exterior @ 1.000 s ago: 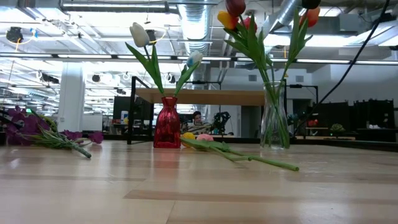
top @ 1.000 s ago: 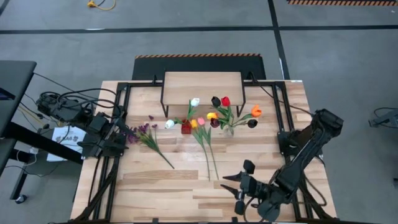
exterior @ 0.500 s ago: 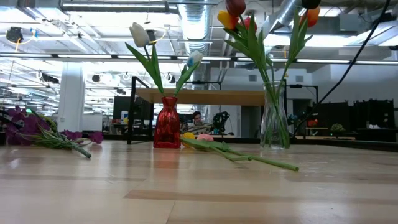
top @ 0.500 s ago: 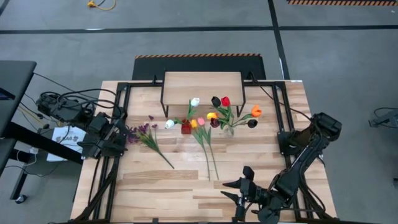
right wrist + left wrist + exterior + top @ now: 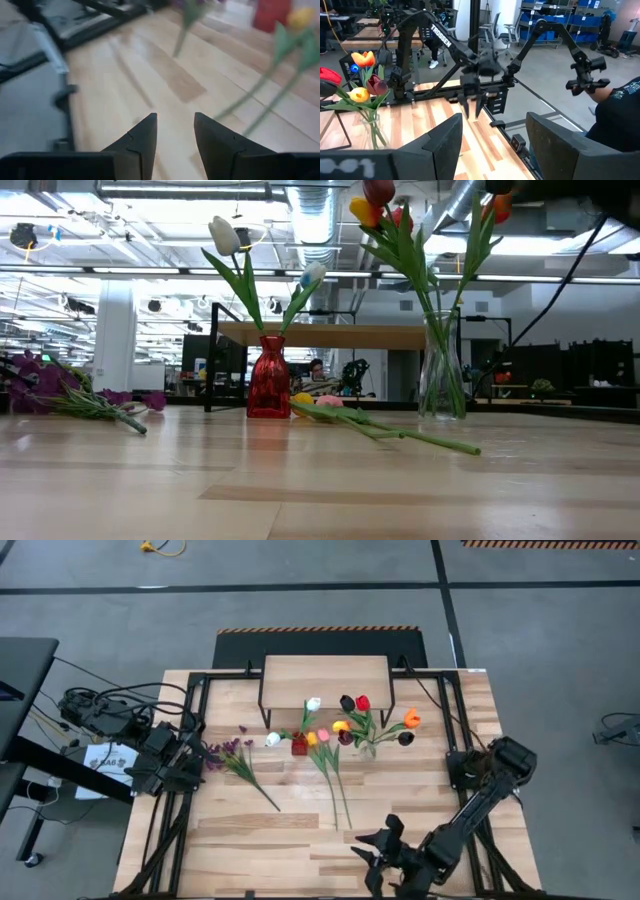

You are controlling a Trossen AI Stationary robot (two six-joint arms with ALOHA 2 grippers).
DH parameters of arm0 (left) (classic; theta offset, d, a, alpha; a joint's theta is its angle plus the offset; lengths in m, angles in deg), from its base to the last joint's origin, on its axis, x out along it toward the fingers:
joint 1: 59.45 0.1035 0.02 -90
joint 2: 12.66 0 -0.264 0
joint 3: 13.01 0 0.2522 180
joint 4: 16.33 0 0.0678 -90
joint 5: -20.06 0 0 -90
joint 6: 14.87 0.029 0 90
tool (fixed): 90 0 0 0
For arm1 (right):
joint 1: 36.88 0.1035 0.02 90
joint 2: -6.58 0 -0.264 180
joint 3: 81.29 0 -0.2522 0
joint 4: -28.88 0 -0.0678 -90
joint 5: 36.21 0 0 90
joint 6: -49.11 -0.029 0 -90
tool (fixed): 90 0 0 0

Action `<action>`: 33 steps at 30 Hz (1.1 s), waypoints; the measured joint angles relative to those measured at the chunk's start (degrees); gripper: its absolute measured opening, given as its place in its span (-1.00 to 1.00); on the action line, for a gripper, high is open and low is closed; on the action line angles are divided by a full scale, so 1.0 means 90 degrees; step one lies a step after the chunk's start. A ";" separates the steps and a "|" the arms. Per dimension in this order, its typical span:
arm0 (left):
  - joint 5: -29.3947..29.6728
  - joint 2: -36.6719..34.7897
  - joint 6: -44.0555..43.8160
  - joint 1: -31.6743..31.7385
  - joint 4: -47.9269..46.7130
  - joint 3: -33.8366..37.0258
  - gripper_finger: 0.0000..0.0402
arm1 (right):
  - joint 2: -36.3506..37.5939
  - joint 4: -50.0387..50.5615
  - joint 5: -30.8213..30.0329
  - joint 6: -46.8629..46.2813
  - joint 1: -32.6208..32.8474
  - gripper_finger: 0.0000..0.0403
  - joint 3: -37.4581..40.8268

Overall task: Pick and place flowers into a vace then onto a shelf
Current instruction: Put the pink flower into the transparent vase

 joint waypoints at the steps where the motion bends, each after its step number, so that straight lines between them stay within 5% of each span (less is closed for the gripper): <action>1: 0.0000 0.0000 0.0000 0.0000 0.0002 0.0000 0.04 | -0.0107 0.0128 0.0004 -0.0214 -0.0057 -0.39 0.0002; 11: 0.0010 0.0000 0.0000 0.0000 0.0000 0.0000 0.04 | -0.1139 0.0869 0.0334 -0.1787 -0.0904 -0.39 -0.0002; 29: 0.0014 0.0000 -0.0058 0.0000 -0.0002 0.0000 0.04 | -0.1520 0.0951 0.1349 -0.1584 -0.1955 -0.40 -0.0024; 33: 0.0013 0.0000 -0.0058 0.0000 -0.0002 0.0000 0.04 | -0.1466 0.0820 0.1892 -0.1749 -0.2096 -0.53 0.0152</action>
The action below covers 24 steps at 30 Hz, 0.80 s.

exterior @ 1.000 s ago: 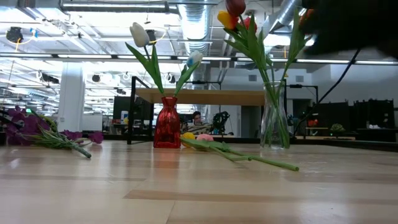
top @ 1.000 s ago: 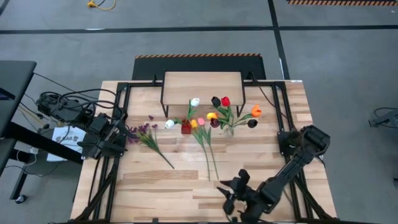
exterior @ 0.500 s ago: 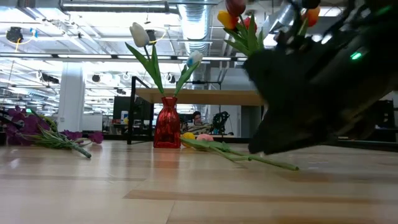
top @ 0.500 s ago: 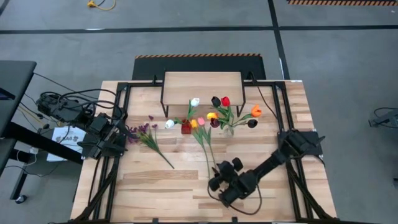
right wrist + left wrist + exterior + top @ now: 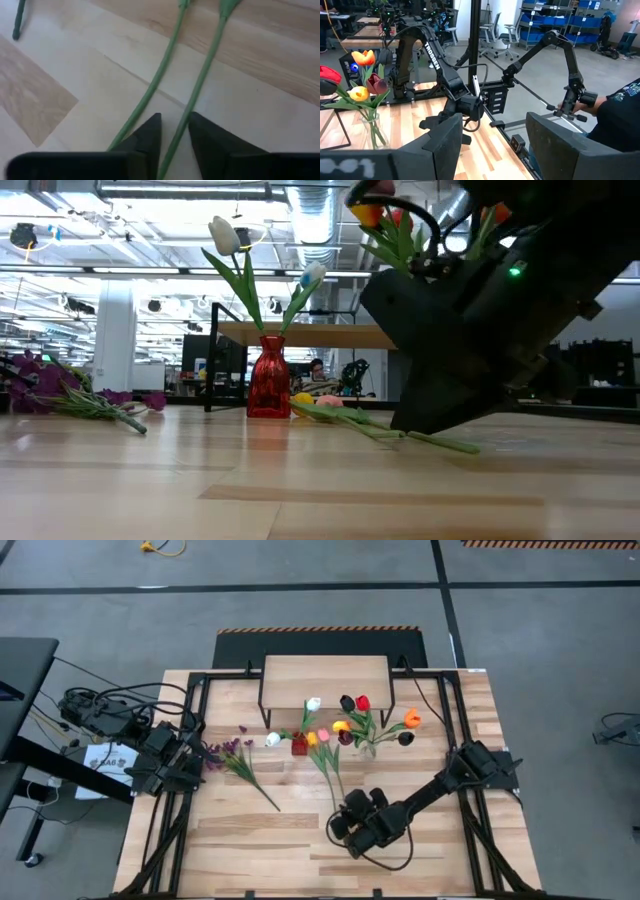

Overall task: Pick and place flowers into a vace then onto a shelf
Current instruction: Put the pink flower into the transparent vase

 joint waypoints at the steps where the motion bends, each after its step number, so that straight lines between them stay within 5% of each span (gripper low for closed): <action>1: 0.0002 0.0000 0.0000 0.0000 0.0000 0.0000 0.04 | 0.0001 -0.0032 0.0001 -0.0095 0.0001 -0.60 0.0055; 6: 0.0000 0.0000 -0.0051 0.0000 0.0000 0.0000 0.04 | 0.0002 0.0029 -0.0105 -0.0354 0.0098 -0.95 0.0134; 15: 0.0000 0.0000 -0.0117 0.0000 0.0000 0.0000 0.04 | -0.0051 0.0310 -0.0283 -0.0828 0.0443 -0.99 0.0038; 24: 0.0000 0.0000 -0.0119 0.0000 0.0000 0.0000 0.04 | -0.0104 0.2138 -0.0142 -0.1674 0.0796 -1.00 -0.0694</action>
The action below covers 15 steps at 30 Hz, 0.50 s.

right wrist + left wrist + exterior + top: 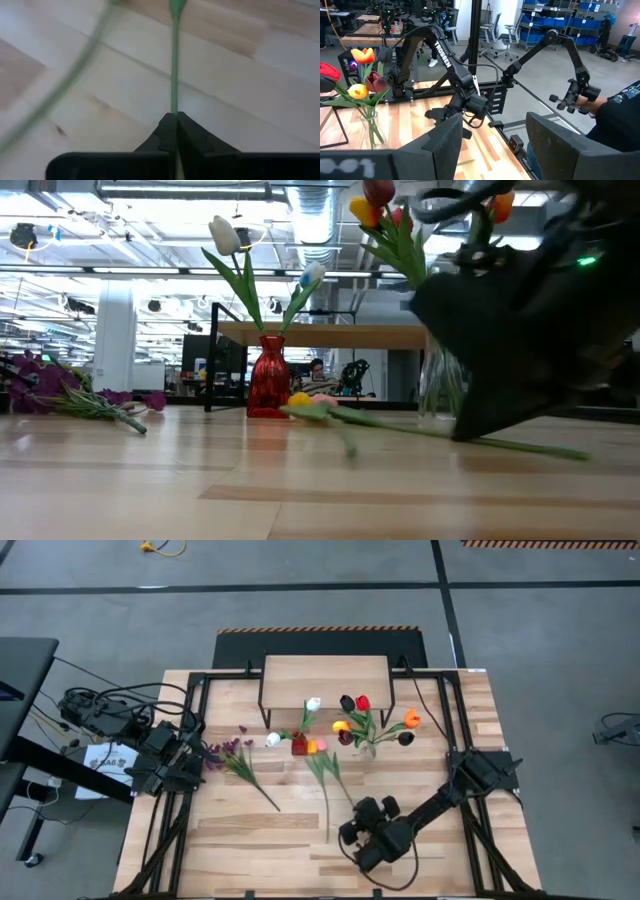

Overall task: Pick and place flowers into a vace then onto a shelf
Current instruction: Put the pink flower into the transparent vase

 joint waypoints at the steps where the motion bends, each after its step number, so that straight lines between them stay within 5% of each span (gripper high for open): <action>1: 0.0002 0.0000 0.0000 0.0002 0.0000 0.0000 0.04 | -0.0010 0.0276 0.0066 -0.0088 0.0019 -1.00 -0.0108; 15: 0.0000 0.0171 -0.0053 0.0002 -0.0005 0.0000 0.04 | -0.0008 0.2923 0.0239 -0.0558 0.0496 -1.00 -0.1669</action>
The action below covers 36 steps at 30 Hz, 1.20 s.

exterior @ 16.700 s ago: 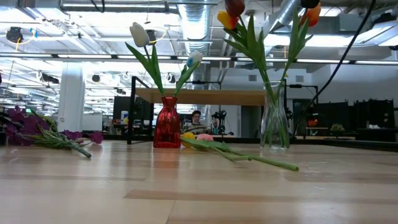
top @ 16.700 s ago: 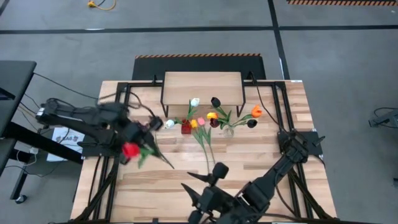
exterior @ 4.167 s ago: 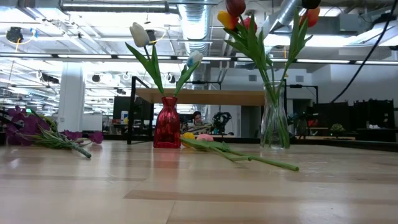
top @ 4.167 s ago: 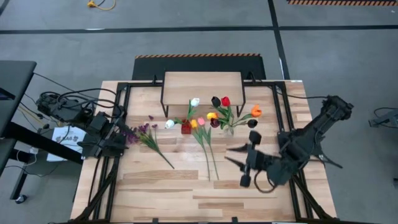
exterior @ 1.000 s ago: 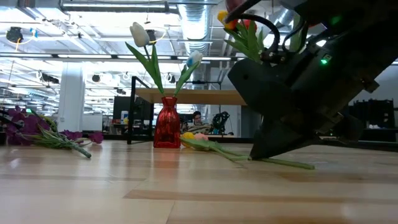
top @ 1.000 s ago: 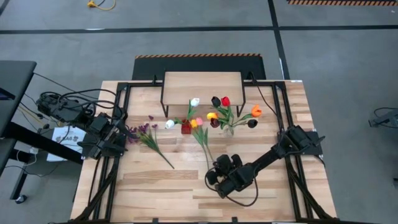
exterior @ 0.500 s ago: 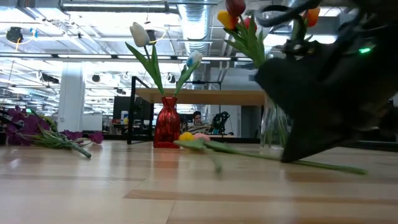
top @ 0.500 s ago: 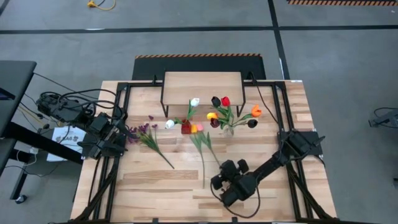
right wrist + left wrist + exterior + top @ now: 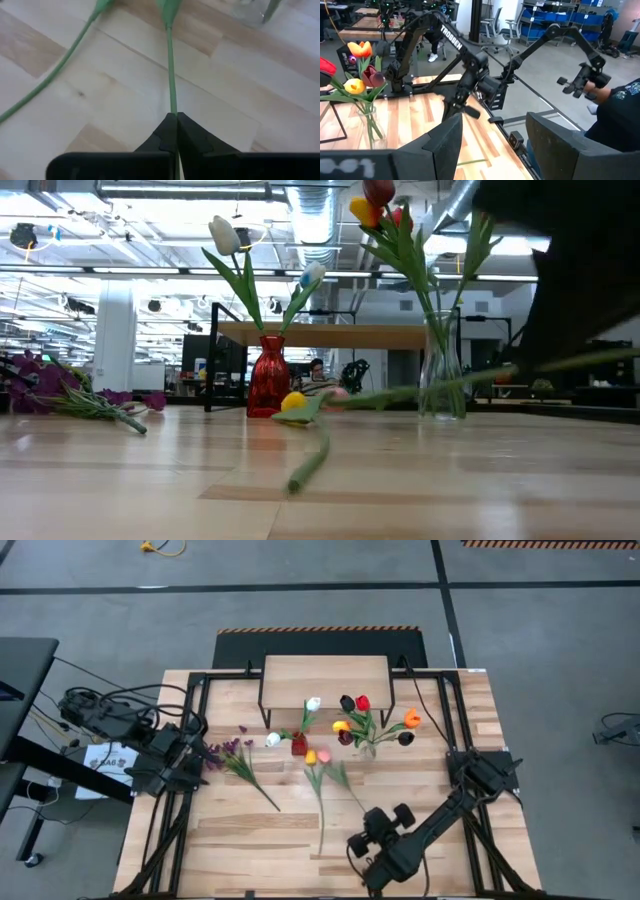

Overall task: Pick and place flowers into a vace then onto a shelf
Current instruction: Put the pink flower into the transparent vase

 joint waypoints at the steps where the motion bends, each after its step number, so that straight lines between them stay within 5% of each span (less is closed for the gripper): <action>1: 0.0000 0.0032 0.0000 0.0000 0.0006 0.0000 0.04 | 0.0001 0.0155 -0.0005 0.0003 0.0040 -1.00 -0.0132; 19: 0.0000 0.0161 0.0000 0.0000 0.0109 0.0000 0.04 | 0.0027 0.1995 -0.0195 0.0895 0.0406 -1.00 -0.2015; 29: -0.0027 0.0161 0.0000 -0.0001 0.0126 0.0000 0.04 | 0.0034 0.1918 -0.0622 0.1844 0.0406 -1.00 -0.2534; 36: -0.0036 0.0161 0.0000 0.0000 0.0132 0.0000 0.04 | 0.0039 0.1267 -0.0645 0.3473 0.0329 -1.00 -0.3191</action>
